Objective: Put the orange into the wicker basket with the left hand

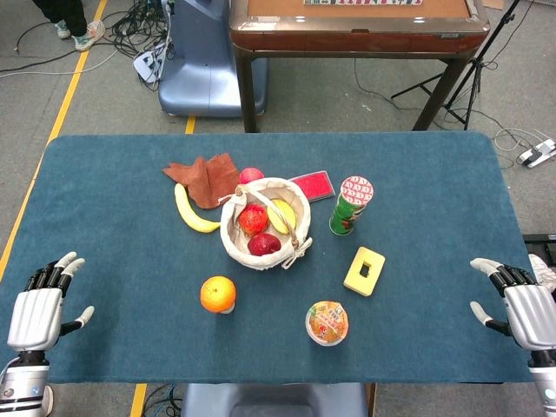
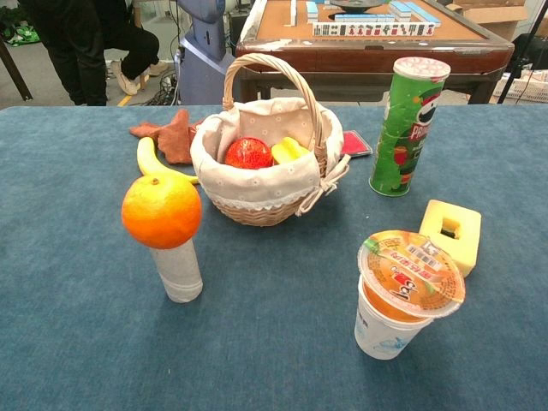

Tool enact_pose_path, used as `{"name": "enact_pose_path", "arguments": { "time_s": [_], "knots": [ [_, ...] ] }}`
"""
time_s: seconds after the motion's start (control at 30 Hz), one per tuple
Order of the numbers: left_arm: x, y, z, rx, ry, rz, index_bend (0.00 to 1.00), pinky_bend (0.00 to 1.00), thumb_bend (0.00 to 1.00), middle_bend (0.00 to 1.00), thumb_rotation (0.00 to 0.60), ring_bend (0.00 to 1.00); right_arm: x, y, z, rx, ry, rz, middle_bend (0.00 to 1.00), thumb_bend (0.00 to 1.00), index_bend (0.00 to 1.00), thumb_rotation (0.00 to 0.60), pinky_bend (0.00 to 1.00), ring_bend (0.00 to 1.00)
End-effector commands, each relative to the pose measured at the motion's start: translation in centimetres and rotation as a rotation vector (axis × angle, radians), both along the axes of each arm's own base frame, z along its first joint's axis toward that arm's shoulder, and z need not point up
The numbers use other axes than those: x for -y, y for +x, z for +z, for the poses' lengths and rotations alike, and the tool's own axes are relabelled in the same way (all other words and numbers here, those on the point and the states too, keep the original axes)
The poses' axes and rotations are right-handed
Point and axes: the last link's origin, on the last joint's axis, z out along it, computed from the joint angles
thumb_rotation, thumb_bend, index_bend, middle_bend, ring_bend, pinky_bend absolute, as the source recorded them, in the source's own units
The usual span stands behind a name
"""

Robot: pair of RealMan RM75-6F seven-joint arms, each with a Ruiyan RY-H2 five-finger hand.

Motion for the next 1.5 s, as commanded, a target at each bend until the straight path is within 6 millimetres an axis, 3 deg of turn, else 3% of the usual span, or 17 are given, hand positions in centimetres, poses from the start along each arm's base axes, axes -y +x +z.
{"name": "enact_pose_path", "arguments": {
  "time_s": [0.03,0.43,0.7,1.07,1.5],
  "knots": [
    [0.0,0.0,-0.1,0.000,-0.001,0.000,0.22,0.15,0.22,0.14,0.600,0.14,0.0,0.1,0.1,-0.001,-0.003,0.002,0.26,0.26,0.26,0.600,0.32,0.27],
    [-0.5,0.0,0.1,0.021,-0.035,-0.047,0.22,0.15,0.22,0.14,0.600,0.14,0.0,0.4,1.2,-0.006,-0.041,0.009,0.25,0.26,0.26,0.600,0.32,0.27],
    [-2.7,1.2,-0.7,0.072,-0.266,-0.248,0.19,0.17,0.22,0.14,0.600,0.14,0.7,1.1,2.5,-0.038,-0.075,0.016,0.24,0.26,0.26,0.600,0.32,0.27],
    [-6.6,5.8,-3.6,0.125,-0.521,-0.472,0.09,0.17,0.22,0.09,0.600,0.12,1.1,1.5,2.9,-0.055,-0.083,0.016,0.24,0.26,0.26,0.600,0.32,0.27],
    [-8.0,10.8,-7.6,0.152,-0.670,-0.615,0.14,0.17,0.22,0.08,0.600,0.12,0.9,1.4,3.1,-0.055,-0.084,0.007,0.24,0.26,0.26,0.600,0.32,0.27]
  ]
}}
